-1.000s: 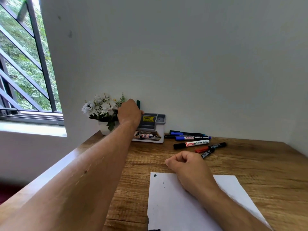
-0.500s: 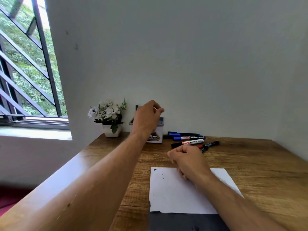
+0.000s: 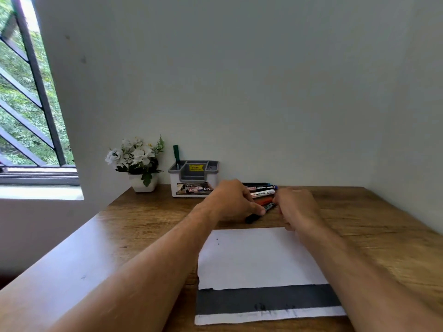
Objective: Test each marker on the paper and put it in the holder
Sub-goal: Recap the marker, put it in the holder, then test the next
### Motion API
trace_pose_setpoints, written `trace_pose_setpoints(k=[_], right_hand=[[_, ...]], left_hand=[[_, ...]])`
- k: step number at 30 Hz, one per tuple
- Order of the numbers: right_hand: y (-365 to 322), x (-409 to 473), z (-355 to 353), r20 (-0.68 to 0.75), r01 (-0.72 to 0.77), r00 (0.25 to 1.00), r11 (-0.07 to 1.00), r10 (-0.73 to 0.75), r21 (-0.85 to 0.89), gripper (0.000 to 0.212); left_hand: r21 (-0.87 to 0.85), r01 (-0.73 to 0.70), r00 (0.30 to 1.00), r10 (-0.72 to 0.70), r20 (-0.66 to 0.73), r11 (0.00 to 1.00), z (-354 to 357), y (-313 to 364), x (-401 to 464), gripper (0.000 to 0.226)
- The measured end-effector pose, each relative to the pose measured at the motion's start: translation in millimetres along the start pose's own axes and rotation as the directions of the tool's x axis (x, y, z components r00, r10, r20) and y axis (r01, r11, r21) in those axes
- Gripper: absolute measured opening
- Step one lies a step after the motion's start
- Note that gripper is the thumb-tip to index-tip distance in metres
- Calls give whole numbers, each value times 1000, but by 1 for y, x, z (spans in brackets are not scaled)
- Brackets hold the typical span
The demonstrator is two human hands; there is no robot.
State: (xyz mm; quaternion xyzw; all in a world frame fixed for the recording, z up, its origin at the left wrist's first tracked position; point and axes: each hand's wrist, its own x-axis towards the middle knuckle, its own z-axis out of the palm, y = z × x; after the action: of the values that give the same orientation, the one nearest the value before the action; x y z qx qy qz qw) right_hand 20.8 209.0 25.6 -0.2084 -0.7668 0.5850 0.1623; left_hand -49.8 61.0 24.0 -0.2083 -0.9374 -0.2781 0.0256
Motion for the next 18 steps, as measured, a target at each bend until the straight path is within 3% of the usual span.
trace_pose_setpoints(k=[3,10,14,18], right_hand=[[6,6,3,4,-11,1000,1000,11,22,13],[13,6,10,38,16,999,1000,-16,5,18],[11,0,12,1,89,996,993,-89,-72,28],[7,-10,18,35,52,998,999,-52,-7,60]], left_hand=[[47,-5,999,4,33,999,5,-2,0,40],[166,17,1000,-14,-21,986,8,-2,6,20],[48,0,994,6,-108,999,-13,-4,-6,11],[-41,-65,993,61,-101,997,-32,-4,-26,11]])
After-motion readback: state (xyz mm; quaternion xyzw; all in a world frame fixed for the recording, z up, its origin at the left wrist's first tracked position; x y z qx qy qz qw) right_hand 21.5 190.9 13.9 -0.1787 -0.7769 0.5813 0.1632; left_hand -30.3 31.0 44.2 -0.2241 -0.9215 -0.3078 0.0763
